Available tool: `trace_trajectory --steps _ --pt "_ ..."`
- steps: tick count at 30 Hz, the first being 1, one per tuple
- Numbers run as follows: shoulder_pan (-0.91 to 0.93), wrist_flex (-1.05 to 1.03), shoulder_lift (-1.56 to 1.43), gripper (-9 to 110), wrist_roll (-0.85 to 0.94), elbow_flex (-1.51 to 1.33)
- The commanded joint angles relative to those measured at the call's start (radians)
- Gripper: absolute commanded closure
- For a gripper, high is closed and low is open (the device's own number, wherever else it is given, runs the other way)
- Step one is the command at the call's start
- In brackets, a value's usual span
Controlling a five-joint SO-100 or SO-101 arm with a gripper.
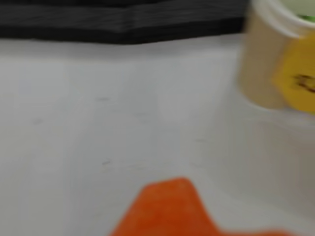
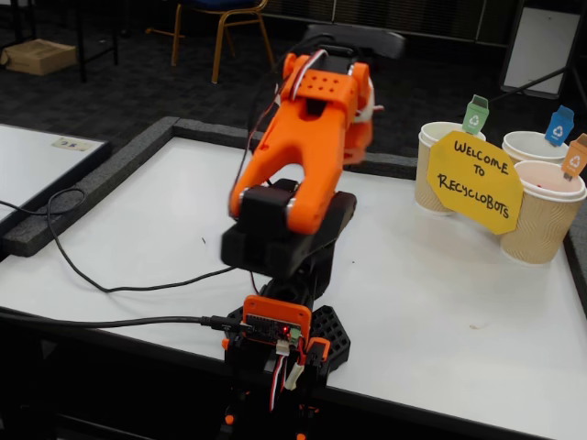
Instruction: Sort rubbish by color.
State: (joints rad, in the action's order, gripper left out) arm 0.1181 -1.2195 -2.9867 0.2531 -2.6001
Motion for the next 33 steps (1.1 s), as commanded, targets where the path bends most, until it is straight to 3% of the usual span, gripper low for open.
trace_trajectory --steps 1,9,16,33 --pt "0.135 0.069 -0.055 101 0.018 0.002" --pt "0.370 0.150 -0.055 101 0.018 -0.037" --pt "0.462 0.176 -0.061 101 0.020 -0.029" --pt "0.393 0.097 -0.290 101 0.025 0.040"
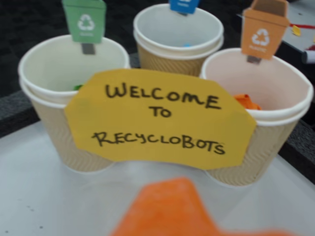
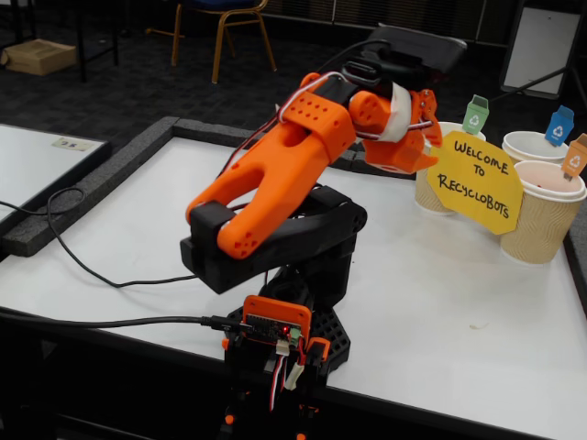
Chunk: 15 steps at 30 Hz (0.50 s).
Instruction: Sort rubbish by color.
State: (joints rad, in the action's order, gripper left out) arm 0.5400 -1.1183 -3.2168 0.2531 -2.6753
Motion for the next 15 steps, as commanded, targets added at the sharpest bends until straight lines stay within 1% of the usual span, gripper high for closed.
trace_trajectory --steps 1,8,15 --pt "-0.038 -0.011 -0.080 101 0.025 0.112" --pt "-0.106 -0.032 -0.080 101 0.025 0.118" --pt "-0.132 -0.035 -0.080 101 0.025 0.126"
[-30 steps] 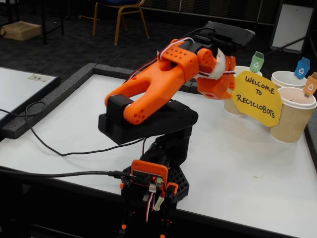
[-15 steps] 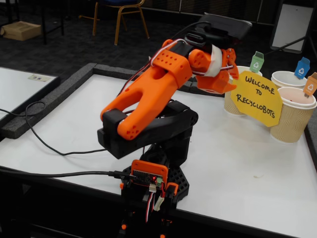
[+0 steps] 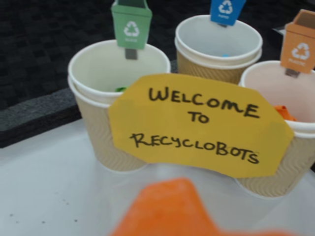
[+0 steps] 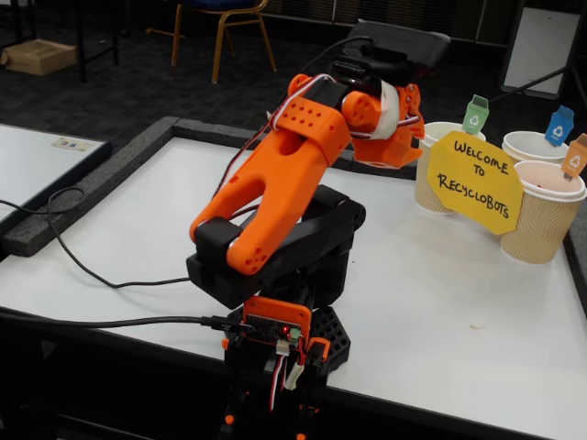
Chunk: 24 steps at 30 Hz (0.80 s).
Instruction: Sort rubbish by color.
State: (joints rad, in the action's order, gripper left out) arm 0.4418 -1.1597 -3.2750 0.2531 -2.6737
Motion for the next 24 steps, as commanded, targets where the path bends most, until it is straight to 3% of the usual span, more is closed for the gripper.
trace_trajectory --steps 1,24 --pt "-0.054 0.002 -0.021 101 0.025 0.124" --pt "-0.601 -0.127 -0.017 101 0.012 0.051"
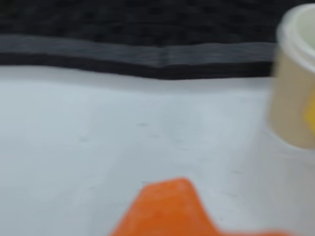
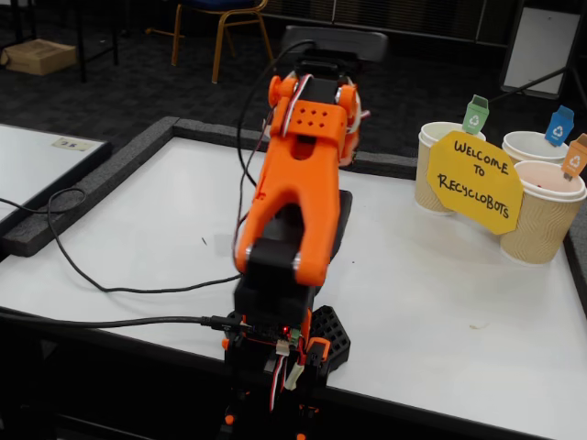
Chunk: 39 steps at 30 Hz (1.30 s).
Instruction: Sort rubbish by color.
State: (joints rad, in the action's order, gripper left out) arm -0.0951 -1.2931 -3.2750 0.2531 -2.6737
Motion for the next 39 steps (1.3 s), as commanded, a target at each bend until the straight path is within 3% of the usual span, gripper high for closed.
trace_trajectory --steps 1,28,39 --pt "-0.064 0.008 -0.017 101 0.012 0.034" --pt "0.094 0.080 -0.017 101 0.011 -0.345" --pt "0.152 0.067 -0.017 101 -0.041 -0.347"
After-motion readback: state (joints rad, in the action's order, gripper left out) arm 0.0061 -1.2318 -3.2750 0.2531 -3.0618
